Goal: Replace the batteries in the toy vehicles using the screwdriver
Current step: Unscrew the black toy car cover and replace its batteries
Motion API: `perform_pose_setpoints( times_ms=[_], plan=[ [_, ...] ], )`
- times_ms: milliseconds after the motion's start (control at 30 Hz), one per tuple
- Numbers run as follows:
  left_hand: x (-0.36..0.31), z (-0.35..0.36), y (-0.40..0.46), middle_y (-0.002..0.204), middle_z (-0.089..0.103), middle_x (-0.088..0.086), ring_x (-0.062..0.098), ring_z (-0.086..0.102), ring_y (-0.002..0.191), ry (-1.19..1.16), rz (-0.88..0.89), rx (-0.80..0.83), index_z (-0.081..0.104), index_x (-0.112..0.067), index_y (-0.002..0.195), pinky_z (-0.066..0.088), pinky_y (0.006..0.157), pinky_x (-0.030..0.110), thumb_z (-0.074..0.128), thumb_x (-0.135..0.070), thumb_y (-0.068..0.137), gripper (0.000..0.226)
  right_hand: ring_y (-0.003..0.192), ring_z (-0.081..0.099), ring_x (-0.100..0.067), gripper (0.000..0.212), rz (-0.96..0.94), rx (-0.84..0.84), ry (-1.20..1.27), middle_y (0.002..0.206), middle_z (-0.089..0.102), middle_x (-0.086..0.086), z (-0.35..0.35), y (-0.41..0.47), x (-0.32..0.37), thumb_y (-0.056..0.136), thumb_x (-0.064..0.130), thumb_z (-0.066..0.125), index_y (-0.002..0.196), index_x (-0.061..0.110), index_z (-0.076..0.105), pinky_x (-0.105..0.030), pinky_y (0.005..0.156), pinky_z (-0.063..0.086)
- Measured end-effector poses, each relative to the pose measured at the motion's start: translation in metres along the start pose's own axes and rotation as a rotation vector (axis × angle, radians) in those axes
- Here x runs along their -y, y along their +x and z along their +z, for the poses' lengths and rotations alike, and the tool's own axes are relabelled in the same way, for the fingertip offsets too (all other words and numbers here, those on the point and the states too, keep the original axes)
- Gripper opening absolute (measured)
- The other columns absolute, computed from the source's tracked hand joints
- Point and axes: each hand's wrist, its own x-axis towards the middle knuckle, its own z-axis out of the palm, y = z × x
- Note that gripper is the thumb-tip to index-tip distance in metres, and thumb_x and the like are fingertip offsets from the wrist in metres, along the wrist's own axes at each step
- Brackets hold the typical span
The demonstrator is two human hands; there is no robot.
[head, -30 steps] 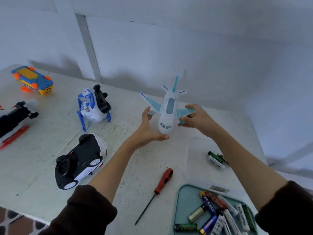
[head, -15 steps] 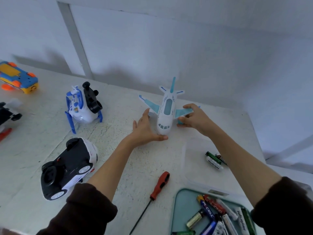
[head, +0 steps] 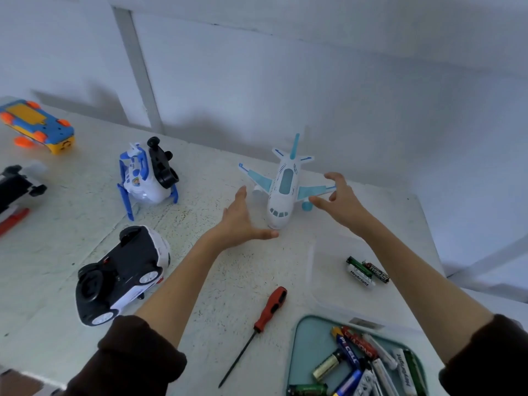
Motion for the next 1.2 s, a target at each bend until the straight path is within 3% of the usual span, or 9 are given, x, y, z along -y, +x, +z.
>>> perform_pose_setpoints(
  times_ms=[100,200,400,500,700,833,933,1033,1200],
  plan=[
    [-0.009,-0.012,-0.012,0.158,0.011,0.0,0.024,0.019,0.142,-0.012,0.064,-0.071,0.004,-0.019,0.15,0.021,0.116,0.044,0.082,-0.037,0.068,0.115,0.081,0.042,-0.013,0.048,-0.187,-0.196,-0.045,0.103,0.044,-0.005,0.0,-0.006,0.02,0.086,0.025,0.064,0.128,0.016,0.041,-0.016,0.065,0.035],
    [-0.015,-0.028,-0.029,0.157,0.012,0.0,0.018,0.015,0.142,-0.019,0.159,-0.187,0.009,-0.018,0.15,0.016,0.117,0.037,0.08,-0.037,0.071,0.108,0.068,0.044,-0.006,0.033,-0.314,-0.198,-0.018,0.086,0.05,0.0,0.008,-0.014,0.048,0.086,0.023,0.063,0.114,0.013,0.051,-0.009,0.057,0.036],
    [-0.005,-0.072,-0.073,0.155,0.017,-0.001,0.012,0.017,0.139,-0.043,0.255,-0.361,0.016,-0.02,0.149,0.019,0.108,0.023,0.079,-0.039,0.071,0.102,0.085,0.056,-0.01,0.025,-0.49,0.183,0.12,0.1,0.056,0.0,0.06,-0.047,0.101,0.087,0.018,0.061,0.111,0.013,0.054,-0.014,0.07,0.048],
    [0.011,-0.095,-0.104,0.154,0.019,-0.001,0.006,0.02,0.133,-0.046,0.238,-0.4,0.016,-0.021,0.149,0.022,0.106,0.023,0.079,-0.037,0.071,0.102,0.094,0.057,-0.01,0.041,-0.574,0.421,0.053,0.114,0.052,0.003,0.092,-0.06,0.116,0.084,0.026,0.064,0.122,0.02,0.049,-0.019,0.076,0.053],
    [0.057,-0.12,-0.158,0.154,0.016,-0.005,0.011,0.017,0.14,-0.02,0.067,-0.35,0.015,-0.026,0.149,0.022,0.11,0.026,0.08,-0.039,0.069,0.104,0.114,0.046,-0.01,0.084,-0.579,0.78,0.033,0.136,0.035,0.007,0.13,-0.081,0.137,0.074,0.028,0.076,0.14,0.034,0.025,-0.024,0.086,0.048],
    [0.082,-0.121,-0.181,0.154,0.014,-0.003,0.016,0.015,0.141,0.042,-0.069,-0.284,0.014,-0.027,0.149,0.022,0.114,0.035,0.083,-0.038,0.067,0.107,0.121,0.037,-0.011,0.096,-0.588,0.866,0.006,0.136,0.027,0.012,0.146,-0.088,0.143,0.071,0.027,0.078,0.143,0.033,0.015,-0.026,0.094,0.043],
    [0.096,-0.117,-0.189,0.154,0.016,0.001,0.019,0.015,0.141,0.088,-0.135,-0.251,0.012,-0.023,0.15,0.022,0.116,0.038,0.085,-0.033,0.067,0.111,0.123,0.035,-0.008,0.097,-0.598,0.883,0.028,0.136,0.03,0.011,0.157,-0.091,0.144,0.069,0.026,0.081,0.142,0.027,0.018,-0.027,0.099,0.039],
    [0.105,-0.112,-0.191,0.152,0.019,0.004,0.021,0.02,0.139,0.091,-0.173,-0.233,0.01,-0.021,0.15,0.026,0.114,0.037,0.085,-0.032,0.067,0.113,0.117,0.046,-0.009,0.085,-0.621,0.843,0.072,0.131,0.041,0.007,0.164,-0.092,0.141,0.068,0.021,0.082,0.136,0.025,0.031,-0.025,0.092,0.047],
    [0.102,-0.106,-0.19,0.143,0.031,0.005,0.02,0.035,0.128,-0.009,-0.127,-0.246,0.013,-0.022,0.149,0.037,0.108,0.037,0.082,-0.031,0.071,0.104,0.107,0.051,-0.003,0.071,-0.593,0.795,0.131,0.12,0.048,0.015,0.152,-0.09,0.137,0.068,0.016,0.08,0.124,0.037,0.042,-0.017,0.081,0.049]
  ],
)
